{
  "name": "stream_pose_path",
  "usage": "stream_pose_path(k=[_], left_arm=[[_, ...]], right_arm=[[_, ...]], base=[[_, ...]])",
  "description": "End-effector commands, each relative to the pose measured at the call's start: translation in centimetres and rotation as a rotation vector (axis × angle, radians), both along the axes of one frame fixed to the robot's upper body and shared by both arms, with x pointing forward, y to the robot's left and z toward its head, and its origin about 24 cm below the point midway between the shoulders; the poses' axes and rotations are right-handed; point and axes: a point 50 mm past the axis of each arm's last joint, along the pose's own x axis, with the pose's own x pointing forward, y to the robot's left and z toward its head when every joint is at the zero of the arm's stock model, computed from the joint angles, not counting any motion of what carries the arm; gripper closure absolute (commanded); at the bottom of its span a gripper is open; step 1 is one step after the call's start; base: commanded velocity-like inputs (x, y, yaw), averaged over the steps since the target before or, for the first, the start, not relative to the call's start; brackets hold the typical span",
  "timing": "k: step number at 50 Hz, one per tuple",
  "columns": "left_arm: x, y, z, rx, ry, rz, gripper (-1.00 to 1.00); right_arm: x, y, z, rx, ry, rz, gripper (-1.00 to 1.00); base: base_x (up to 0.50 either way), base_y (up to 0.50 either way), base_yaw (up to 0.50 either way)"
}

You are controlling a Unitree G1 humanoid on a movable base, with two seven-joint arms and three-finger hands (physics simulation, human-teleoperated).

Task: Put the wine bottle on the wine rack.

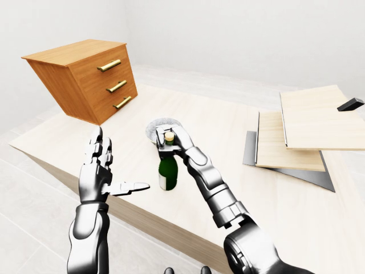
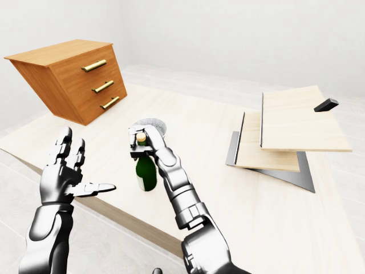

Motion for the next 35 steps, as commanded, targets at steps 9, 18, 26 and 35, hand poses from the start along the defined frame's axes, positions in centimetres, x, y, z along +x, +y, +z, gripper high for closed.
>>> stream_pose_path(k=[9, 18, 26, 35], left_arm=[[-0.1, -0.1, 0.3, 0.008, -0.010, 0.001, -1.00], [0.0, -0.2, 0.6, 0.012, -0.025, 0.000, -1.00], [0.0, -0.1, 0.3, 0.008, -0.013, 0.001, -1.00], [0.0, -0.1, 0.3, 0.006, -0.011, 0.003, -1.00]], right_arm=[[-0.1, -0.5, 0.6, 0.020, -0.033, -0.026, 1.00], [-0.1, -1.2, 2.3, 0.063, -0.098, -0.044, 1.00], [-0.2, -2.8, 5.3, 0.130, -0.210, -0.088, 1.00], [-0.3, -4.8, 8.2, 0.193, -0.315, -0.139, 1.00]], base=[[0.00, 0.00, 0.00], [0.00, 0.00, 0.00], [0.00, 0.00, 0.00], [0.00, 0.00, 0.00]])
